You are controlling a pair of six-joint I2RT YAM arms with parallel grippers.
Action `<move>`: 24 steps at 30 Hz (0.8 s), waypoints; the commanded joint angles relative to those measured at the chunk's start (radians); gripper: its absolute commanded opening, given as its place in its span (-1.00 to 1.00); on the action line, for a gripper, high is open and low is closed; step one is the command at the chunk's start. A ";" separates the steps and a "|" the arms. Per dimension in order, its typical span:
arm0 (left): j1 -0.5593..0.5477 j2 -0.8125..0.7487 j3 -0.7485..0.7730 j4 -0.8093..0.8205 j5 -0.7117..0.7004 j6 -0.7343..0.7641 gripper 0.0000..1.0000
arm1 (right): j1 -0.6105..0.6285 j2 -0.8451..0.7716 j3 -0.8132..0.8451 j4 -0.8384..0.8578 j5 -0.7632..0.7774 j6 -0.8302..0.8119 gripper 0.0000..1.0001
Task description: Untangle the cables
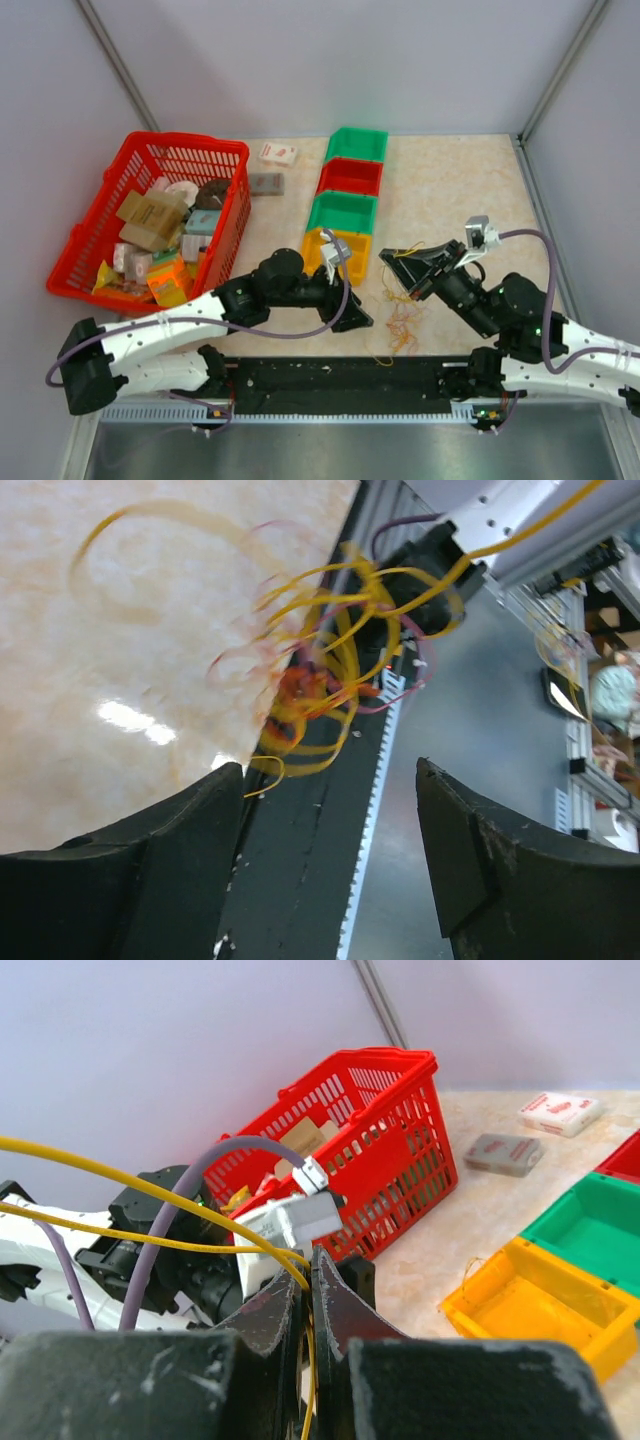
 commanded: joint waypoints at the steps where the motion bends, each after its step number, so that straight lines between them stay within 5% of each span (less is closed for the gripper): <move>1: -0.036 0.059 0.074 0.223 0.133 -0.015 0.38 | 0.009 -0.014 0.081 -0.088 0.041 0.018 -1.00; 7: -0.059 0.142 0.111 0.261 0.150 -0.058 -0.29 | 0.008 -0.003 0.112 -0.149 0.061 0.038 -1.00; 13: -0.082 0.134 0.101 0.226 0.059 -0.067 -0.07 | 0.009 0.000 0.127 -0.160 0.078 0.049 -1.00; 24: -0.103 0.179 0.126 0.186 -0.018 -0.066 0.01 | 0.009 -0.014 0.127 -0.154 0.072 0.061 -1.00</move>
